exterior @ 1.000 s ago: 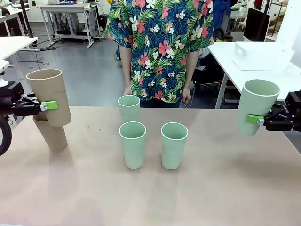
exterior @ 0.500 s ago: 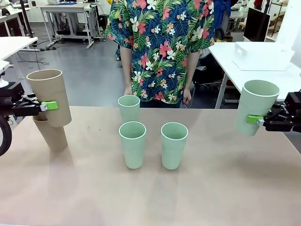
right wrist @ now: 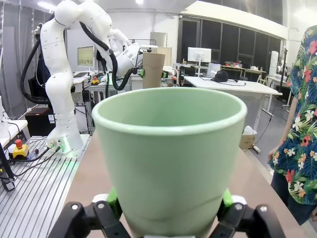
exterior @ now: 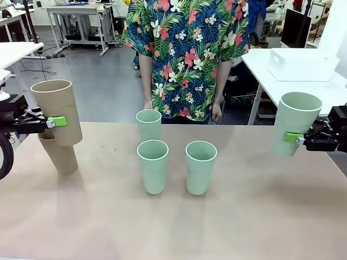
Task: Stack the cups and store them in the basket.
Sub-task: Place the stack of Reusable plastic cups into the Pantry Basket.
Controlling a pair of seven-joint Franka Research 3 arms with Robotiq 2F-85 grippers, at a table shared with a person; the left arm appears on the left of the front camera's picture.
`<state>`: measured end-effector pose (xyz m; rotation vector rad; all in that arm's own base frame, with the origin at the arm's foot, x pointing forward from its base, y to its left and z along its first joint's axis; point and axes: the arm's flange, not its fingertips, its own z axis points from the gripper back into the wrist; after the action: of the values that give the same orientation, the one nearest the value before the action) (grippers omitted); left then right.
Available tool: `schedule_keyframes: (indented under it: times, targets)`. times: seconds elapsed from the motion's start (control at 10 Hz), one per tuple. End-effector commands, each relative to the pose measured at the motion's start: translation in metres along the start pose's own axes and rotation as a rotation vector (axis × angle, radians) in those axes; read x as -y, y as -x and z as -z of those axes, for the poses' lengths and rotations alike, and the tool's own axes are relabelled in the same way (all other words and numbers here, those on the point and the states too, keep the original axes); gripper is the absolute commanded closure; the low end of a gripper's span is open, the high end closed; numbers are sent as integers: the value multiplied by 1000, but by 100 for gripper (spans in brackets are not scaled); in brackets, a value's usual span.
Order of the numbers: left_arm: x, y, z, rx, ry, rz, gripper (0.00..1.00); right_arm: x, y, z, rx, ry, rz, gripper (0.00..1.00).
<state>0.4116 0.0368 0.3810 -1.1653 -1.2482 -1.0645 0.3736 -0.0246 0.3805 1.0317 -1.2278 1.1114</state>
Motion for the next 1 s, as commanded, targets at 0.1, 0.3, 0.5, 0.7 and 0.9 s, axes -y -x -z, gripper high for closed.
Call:
schedule_keyframes:
  times: [0.1, 0.3, 0.5, 0.7, 0.9]
  targets:
    - [0, -1, 0, 0, 0, 3, 15, 0, -2, -1, -1, 2, -9, 15]
    - [0, -1, 0, 0, 0, 3, 15, 0, -2, -1, -1, 2, -9, 15]
    - [0, -1, 0, 0, 0, 3, 15, 0, -2, -1, -1, 2, -9, 15]
    - [0, -1, 0, 0, 0, 3, 15, 0, -2, -1, -1, 2, -9, 15]
    - [0, -1, 0, 0, 0, 3, 15, 0, -2, -1, -1, 2, -9, 15]
